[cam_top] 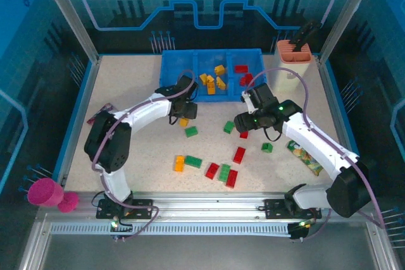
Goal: Sort the legos into containers by color
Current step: Pick up the lego from the center of the table.
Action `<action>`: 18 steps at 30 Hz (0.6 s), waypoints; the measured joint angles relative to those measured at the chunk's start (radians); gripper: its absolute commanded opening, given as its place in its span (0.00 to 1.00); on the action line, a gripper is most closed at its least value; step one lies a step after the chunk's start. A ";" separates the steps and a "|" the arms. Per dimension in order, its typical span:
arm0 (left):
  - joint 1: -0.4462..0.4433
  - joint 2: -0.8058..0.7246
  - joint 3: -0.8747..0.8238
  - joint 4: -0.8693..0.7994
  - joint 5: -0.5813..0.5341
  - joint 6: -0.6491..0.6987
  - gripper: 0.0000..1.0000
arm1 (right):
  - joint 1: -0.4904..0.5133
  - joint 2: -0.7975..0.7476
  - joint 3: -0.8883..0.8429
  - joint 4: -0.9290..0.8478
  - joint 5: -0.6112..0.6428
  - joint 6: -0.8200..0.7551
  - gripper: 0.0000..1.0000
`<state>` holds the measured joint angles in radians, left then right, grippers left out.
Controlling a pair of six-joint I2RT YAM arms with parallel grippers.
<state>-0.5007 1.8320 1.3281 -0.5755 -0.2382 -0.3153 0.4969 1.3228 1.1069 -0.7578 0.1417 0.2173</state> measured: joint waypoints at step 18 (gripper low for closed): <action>0.000 0.118 -0.018 0.036 -0.043 0.001 0.60 | 0.000 0.060 0.008 0.003 -0.020 0.004 0.76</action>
<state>-0.5003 1.9503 1.3102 -0.5392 -0.2810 -0.3145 0.4973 1.3827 1.1149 -0.7547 0.1215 0.2211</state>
